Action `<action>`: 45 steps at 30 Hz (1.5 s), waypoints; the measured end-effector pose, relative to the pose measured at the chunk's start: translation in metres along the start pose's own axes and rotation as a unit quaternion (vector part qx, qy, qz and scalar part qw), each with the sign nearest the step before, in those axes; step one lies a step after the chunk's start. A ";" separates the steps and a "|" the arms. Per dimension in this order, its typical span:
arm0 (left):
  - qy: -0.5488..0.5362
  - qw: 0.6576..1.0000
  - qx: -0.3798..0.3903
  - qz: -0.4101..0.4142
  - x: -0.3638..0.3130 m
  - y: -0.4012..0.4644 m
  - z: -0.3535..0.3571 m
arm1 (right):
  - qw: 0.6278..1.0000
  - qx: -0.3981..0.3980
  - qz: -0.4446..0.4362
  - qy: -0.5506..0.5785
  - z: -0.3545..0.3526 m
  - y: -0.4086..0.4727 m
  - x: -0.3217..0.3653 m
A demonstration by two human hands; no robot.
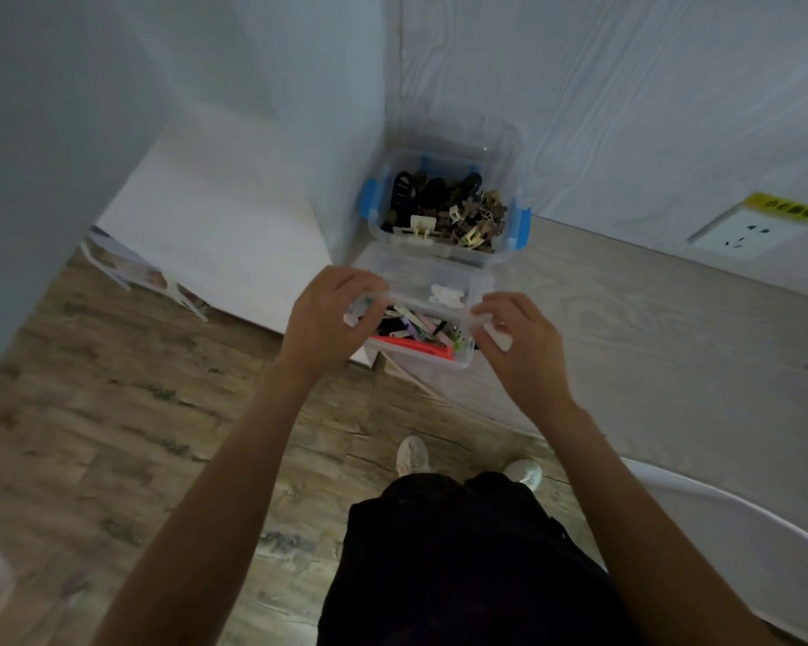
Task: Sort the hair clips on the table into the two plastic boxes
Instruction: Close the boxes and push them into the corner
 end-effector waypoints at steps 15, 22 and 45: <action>-0.013 0.948 0.026 -0.316 0.039 -0.011 0.013 | 0.983 0.123 0.136 -0.025 0.033 0.006 -0.010; -0.074 0.925 -0.020 -0.371 0.046 -0.018 0.018 | 0.933 0.151 0.299 0.132 0.045 0.009 -0.017; 0.065 0.944 0.018 -0.322 0.025 -0.011 0.034 | 0.950 0.156 0.237 -0.127 0.029 0.016 -0.007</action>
Point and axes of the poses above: each hand's wrist, its own y-axis towards the middle knuckle, its own z-axis out of the palm, x = y × z, the point moved 2 cm from there along y, towards the middle knuckle, and after that the axes turned 13 degrees about -y, right-handed, at the moved point
